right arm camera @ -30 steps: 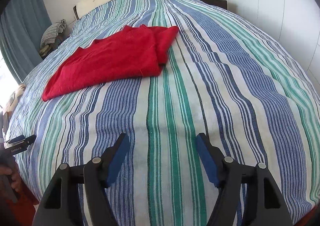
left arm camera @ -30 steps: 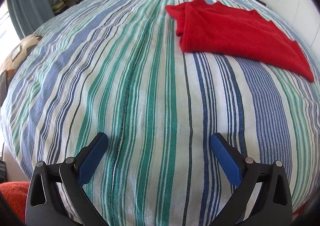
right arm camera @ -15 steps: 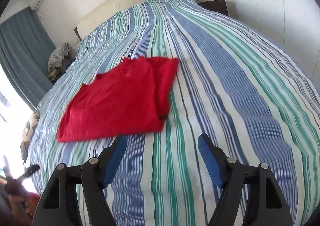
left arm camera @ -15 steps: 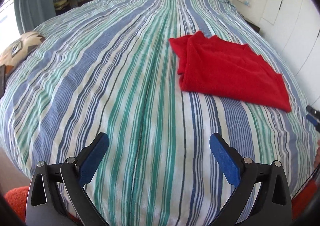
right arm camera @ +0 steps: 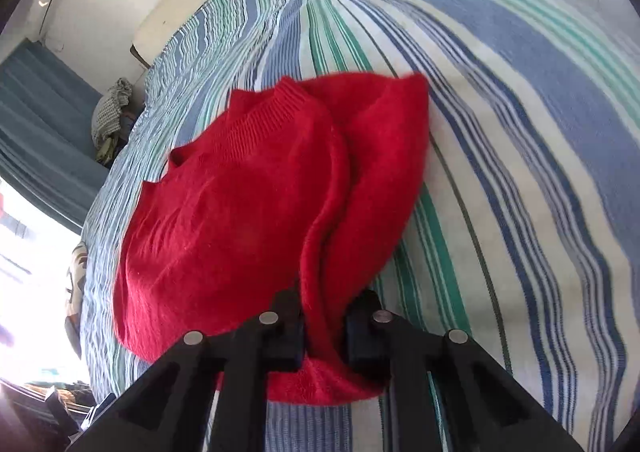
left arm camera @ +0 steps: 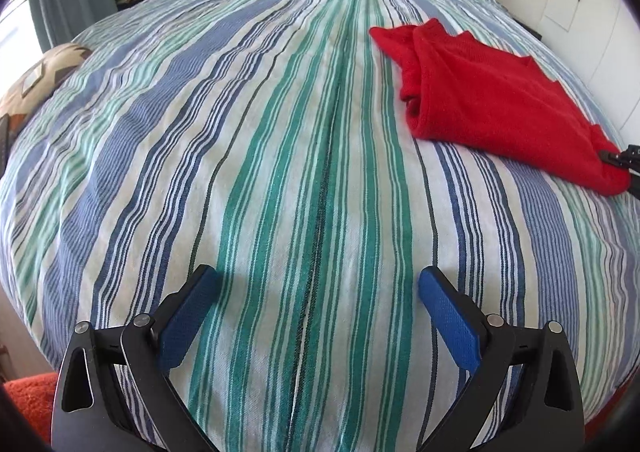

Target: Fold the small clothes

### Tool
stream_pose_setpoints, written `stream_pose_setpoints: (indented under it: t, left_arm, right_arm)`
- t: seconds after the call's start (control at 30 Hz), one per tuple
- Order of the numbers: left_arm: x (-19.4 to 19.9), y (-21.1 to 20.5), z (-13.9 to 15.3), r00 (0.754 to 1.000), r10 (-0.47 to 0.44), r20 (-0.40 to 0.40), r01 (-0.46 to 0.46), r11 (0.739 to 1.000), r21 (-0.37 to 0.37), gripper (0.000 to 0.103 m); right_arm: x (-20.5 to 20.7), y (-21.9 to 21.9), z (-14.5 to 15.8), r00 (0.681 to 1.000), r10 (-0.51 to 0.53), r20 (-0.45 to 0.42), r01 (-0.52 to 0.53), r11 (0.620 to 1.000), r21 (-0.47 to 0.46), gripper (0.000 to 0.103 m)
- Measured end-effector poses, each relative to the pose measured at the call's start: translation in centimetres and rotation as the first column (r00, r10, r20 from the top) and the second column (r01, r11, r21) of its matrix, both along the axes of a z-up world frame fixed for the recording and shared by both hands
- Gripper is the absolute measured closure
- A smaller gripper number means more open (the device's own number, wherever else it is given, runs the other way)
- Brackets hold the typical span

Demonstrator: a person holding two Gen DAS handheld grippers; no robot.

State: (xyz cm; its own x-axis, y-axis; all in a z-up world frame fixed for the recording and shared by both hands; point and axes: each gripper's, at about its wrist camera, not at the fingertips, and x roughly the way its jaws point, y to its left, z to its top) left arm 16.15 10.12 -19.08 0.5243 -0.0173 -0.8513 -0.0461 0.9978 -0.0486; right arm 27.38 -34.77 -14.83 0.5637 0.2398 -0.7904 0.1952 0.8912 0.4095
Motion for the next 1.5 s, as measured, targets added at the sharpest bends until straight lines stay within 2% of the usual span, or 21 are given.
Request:
stream_pose_setpoints:
  t: [0.07, 0.13, 0.2, 0.27, 0.33, 0.43, 0.5, 0.53, 0.6, 0.67, 0.73, 0.8, 0.87, 0.97, 1.03, 1.13, 1.2, 1.23, 1.33, 1.4, 1.5]
  left_arm:
    - [0.1, 0.3, 0.1, 1.000, 0.005, -0.005, -0.005, 1.000, -0.014, 0.002]
    - [0.2, 0.5, 0.3, 1.000, 0.002, -0.010, -0.002, 1.000, -0.026, 0.002]
    - [0.3, 0.6, 0.5, 1.000, -0.001, -0.005, 0.001, 1.000, -0.030, 0.002]
    - [0.2, 0.9, 0.7, 1.000, 0.006, 0.004, -0.006, 1.000, -0.023, 0.002]
    - [0.0, 1.4, 0.9, 1.000, 0.023, 0.013, -0.023, 1.000, -0.020, 0.002]
    - [-0.1, 2.3, 1.1, 0.999, 0.044, 0.020, -0.044, 0.999, -0.022, 0.002]
    - [-0.2, 2.9, 1.1, 0.998, 0.056, 0.016, -0.056, 0.998, -0.030, 0.002]
    - [-0.2, 3.2, 1.1, 0.998, 0.064, 0.014, -0.064, 0.997, -0.038, 0.002]
    - [-0.3, 3.8, 1.2, 0.997, 0.081, 0.010, -0.080, 0.995, -0.062, 0.002]
    - [-0.2, 4.4, 1.4, 0.996, 0.093, 0.007, -0.092, 0.991, -0.092, 0.002]
    - [-0.1, 4.7, 1.4, 0.994, 0.106, 0.001, -0.105, 0.988, -0.117, 0.002]
    - [0.2, 5.0, 1.4, 0.993, 0.116, -0.008, -0.116, 0.984, -0.139, 0.002]
    - [0.4, 5.0, 1.3, 0.992, 0.122, -0.014, -0.123, 0.981, -0.148, 0.002]
    - [0.3, 4.8, 1.2, 0.993, 0.117, -0.013, -0.118, 0.984, -0.134, 0.002]
    - [0.1, 4.7, 1.2, 0.993, 0.113, -0.012, -0.114, 0.986, -0.120, 0.002]
    - [0.0, 4.7, 1.0, 0.993, 0.116, -0.016, -0.117, 0.988, -0.098, 0.002]
    - [-0.1, 4.9, 0.9, 0.993, 0.119, -0.016, -0.120, 0.988, -0.098, 0.002]
    - [-0.1, 5.0, 0.9, 0.993, 0.120, -0.015, -0.121, 0.988, -0.100, 0.002]
    - [0.0, 5.0, 0.9, 0.993, 0.114, -0.016, -0.115, 0.989, -0.095, 0.002]
    - [0.1, 4.7, 0.9, 0.994, 0.106, -0.017, -0.107, 0.989, -0.101, 0.002]
    - [0.2, 3.9, 1.0, 0.996, 0.085, -0.011, -0.086, 0.990, -0.108, 0.002]
  right_arm:
    - [0.6, 2.7, 4.5, 0.996, 0.061, 0.069, -0.054, 0.993, -0.110, 0.089]
    - [1.9, 6.6, 8.4, 0.980, 0.164, 0.108, -0.147, 0.977, -0.154, 0.089]
    - [3.5, 11.1, 10.7, 0.961, 0.256, 0.107, -0.237, 0.957, -0.166, 0.089]
    - [5.1, 16.0, 11.6, 0.937, 0.335, 0.099, -0.314, 0.932, -0.181, 0.089]
    - [6.1, 20.7, 10.7, 0.916, 0.393, 0.081, -0.371, 0.907, -0.201, 0.089]
    - [7.5, 26.4, 7.0, 0.893, 0.449, 0.032, -0.436, 0.880, -0.188, 0.086]
    - [7.7, 28.2, 3.5, 0.872, 0.487, -0.040, -0.489, 0.869, -0.073, 0.069]
    - [7.7, 28.3, 2.3, 0.866, 0.497, -0.061, -0.498, 0.867, 0.005, 0.067]
    - [7.0, 27.4, 2.2, 0.861, 0.509, -0.002, -0.502, 0.849, 0.164, 0.067]
    - [6.0, 25.7, 3.8, 0.866, 0.494, 0.081, -0.498, 0.836, 0.231, 0.066]
    - [5.6, 23.7, 5.5, 0.885, 0.451, 0.114, -0.464, 0.868, 0.175, 0.066]
    - [5.7, 23.0, 6.4, 0.900, 0.429, 0.075, -0.432, 0.902, 0.018, 0.066]
    - [6.1, 23.6, 6.0, 0.895, 0.445, 0.037, -0.444, 0.895, -0.047, 0.067]
    - [6.3, 25.9, 4.2, 0.875, 0.483, 0.027, -0.480, 0.874, -0.077, 0.067]
    - [5.8, 28.8, 1.8, 0.841, 0.540, 0.016, -0.536, 0.838, -0.101, 0.067]
    - [4.2, 33.1, -3.4, 0.731, 0.670, -0.129, -0.683, 0.721, -0.119, 0.069]
    - [2.4, 34.0, -3.4, 0.683, 0.720, -0.122, -0.730, 0.663, -0.167, 0.069]
    - [2.0, 33.5, -2.6, 0.678, 0.727, -0.105, -0.734, 0.663, -0.146, 0.069]
    - [0.8, 30.2, 1.7, 0.711, 0.703, 0.015, -0.695, 0.705, -0.138, 0.069]
    - [0.0, 27.4, 4.4, 0.751, 0.656, 0.081, -0.640, 0.752, -0.158, 0.069]
    - [-0.4, 23.5, 5.0, 0.809, 0.581, 0.090, -0.555, 0.805, -0.211, 0.069]
